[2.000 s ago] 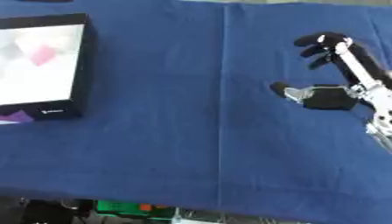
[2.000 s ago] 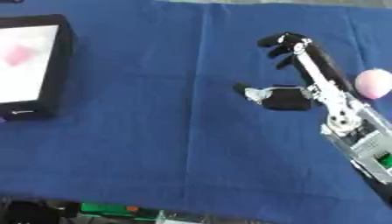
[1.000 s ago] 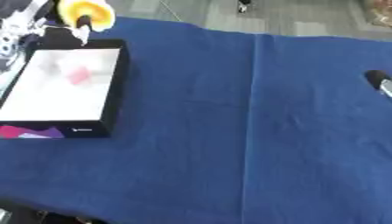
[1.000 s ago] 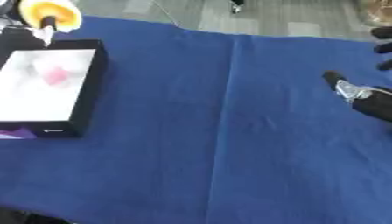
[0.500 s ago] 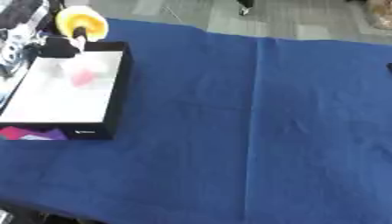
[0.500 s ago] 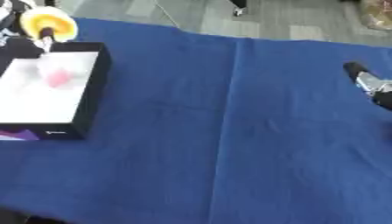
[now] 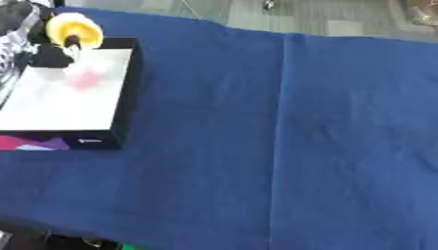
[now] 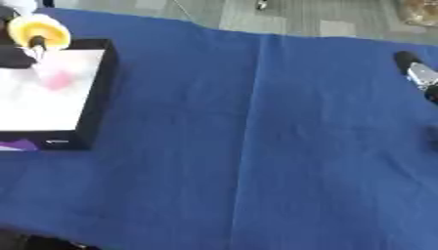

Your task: Pick up the objects with one hand, pass them to the other hand, and then place them into the box on the other side of the table.

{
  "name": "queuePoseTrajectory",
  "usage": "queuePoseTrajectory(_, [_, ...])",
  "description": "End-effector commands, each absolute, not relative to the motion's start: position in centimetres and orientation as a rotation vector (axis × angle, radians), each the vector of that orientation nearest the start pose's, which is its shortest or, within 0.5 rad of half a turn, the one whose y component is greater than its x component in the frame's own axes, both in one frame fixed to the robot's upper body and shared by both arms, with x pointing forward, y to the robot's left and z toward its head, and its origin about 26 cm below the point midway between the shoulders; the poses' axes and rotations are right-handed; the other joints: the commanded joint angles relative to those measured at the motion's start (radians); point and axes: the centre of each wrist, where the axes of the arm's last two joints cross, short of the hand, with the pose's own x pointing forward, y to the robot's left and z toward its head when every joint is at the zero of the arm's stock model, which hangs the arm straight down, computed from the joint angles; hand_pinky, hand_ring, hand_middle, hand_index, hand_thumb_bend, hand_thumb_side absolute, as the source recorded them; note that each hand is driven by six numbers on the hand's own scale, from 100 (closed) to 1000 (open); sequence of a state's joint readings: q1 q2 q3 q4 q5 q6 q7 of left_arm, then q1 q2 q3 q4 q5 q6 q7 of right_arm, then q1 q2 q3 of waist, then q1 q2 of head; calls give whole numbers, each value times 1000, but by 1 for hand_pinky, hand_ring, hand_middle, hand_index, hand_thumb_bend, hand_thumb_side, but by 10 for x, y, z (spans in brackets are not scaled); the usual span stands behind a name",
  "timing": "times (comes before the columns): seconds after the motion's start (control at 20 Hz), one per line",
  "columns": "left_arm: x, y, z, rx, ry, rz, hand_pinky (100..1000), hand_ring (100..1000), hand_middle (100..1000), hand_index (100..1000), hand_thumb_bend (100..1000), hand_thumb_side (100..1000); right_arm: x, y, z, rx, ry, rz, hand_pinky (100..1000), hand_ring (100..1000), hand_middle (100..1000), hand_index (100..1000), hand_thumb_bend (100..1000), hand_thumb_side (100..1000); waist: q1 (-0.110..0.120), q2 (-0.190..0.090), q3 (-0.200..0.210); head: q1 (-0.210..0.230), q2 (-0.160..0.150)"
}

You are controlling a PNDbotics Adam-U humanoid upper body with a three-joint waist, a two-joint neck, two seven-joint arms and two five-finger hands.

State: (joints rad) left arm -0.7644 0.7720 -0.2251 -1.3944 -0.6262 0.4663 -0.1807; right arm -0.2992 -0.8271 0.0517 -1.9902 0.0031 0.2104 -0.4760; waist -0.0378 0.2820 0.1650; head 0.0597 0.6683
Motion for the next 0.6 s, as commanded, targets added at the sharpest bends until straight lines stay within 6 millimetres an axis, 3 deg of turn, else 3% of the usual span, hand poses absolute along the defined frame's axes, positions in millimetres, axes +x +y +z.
queuePoseTrajectory(0.05, [404, 342, 278, 1310, -1310, -857, 688, 520, 370, 406, 100, 223, 289, -320, 262, -920, -2170, 329, 610, 730, 740, 765, 584, 218, 1, -15, -1, 14, 4])
queuePoseTrajectory(0.35, [407, 350, 269, 1297, -1244, -859, 708, 552, 409, 454, 100, 238, 288, -321, 262, -921, -2174, 319, 610, 730, 740, 765, 581, 217, 0, -17, 0, 31, 5])
queuePoseTrajectory(0.45, [408, 353, 267, 1287, -1233, -859, 730, 573, 447, 505, 100, 248, 288, -321, 262, -921, -2174, 318, 610, 730, 740, 766, 582, 217, -1, -17, 0, 31, 6])
queuePoseTrajectory(0.6, [408, 356, 263, 1265, -1205, -872, 788, 659, 573, 672, 138, 269, 288, -321, 262, -921, -2174, 317, 610, 730, 740, 766, 583, 216, 0, -17, 0, 32, 8])
